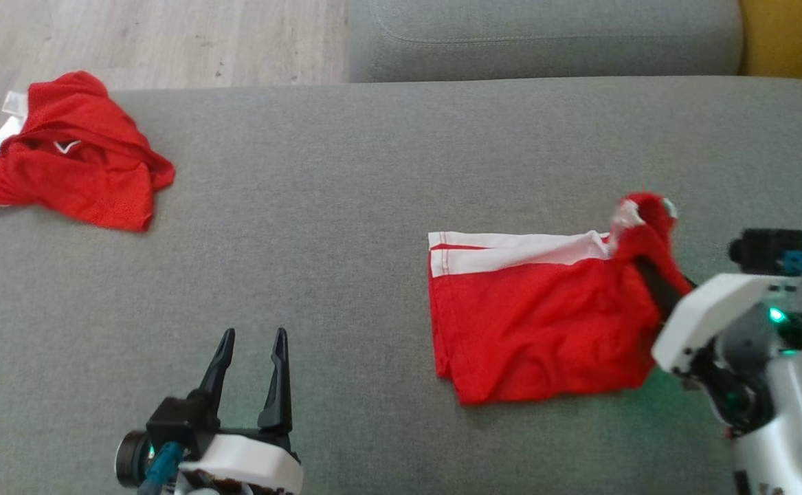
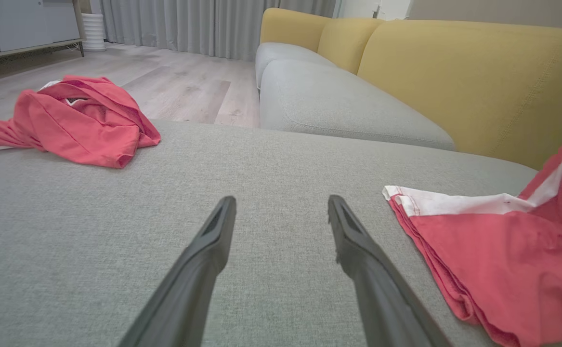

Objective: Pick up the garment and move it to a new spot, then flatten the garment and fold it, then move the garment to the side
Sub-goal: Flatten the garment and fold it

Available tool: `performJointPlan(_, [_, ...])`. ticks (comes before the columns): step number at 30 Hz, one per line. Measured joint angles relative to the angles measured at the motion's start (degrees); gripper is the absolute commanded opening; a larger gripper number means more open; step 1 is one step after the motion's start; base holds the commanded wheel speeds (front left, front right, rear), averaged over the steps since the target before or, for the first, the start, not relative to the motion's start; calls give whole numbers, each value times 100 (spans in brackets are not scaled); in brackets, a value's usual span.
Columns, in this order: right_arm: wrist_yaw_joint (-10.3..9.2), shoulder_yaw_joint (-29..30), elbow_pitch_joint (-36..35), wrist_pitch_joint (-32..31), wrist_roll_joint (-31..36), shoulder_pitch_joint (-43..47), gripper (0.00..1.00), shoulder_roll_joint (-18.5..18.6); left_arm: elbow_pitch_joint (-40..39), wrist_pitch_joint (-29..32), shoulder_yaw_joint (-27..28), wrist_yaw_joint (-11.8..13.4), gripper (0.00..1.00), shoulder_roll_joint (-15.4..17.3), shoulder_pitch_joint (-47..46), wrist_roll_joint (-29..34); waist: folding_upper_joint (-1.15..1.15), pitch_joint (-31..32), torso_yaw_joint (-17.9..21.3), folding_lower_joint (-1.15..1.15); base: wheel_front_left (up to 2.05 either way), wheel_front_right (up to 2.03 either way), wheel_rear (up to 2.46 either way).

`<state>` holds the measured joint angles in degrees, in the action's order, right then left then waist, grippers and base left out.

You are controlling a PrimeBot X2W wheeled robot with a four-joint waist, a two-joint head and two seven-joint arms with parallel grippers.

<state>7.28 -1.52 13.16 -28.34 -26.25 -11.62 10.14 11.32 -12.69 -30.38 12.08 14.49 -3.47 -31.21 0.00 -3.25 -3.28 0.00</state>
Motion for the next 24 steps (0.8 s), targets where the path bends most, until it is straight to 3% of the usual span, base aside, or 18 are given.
performJointPlan(7, [0,-584,-245,-81,-292,-164,0,-321,7,0,-76,-5,100,-5,-20,0,0,15,-201,0,0,0,0])
performJointPlan(15, [0,-980,430,57,-245,-338,0,-532,90,-30,-82,-51,100,-48,-111,-4,0,-86,-477,0,0,0,0])
performJointPlan(16, [0,-1029,514,102,-216,-353,17,-549,97,-49,-82,-54,100,-58,-126,-4,0,-96,-510,0,0,0,0])
performJointPlan(17, [0,-1109,593,132,-194,-370,17,-557,109,-49,-82,-54,100,-66,-130,-4,0,-104,-538,0,0,0,0])
performJointPlan(19, [0,-1239,691,209,-204,-420,100,-570,140,-51,-82,-54,100,-71,-129,-4,0,-115,-578,0,0,0,0])
performJointPlan(24, [0,-1535,698,421,-270,-582,100,-587,179,-60,-80,-55,100,-74,-129,-5,0,-113,-590,0,0,0,0])
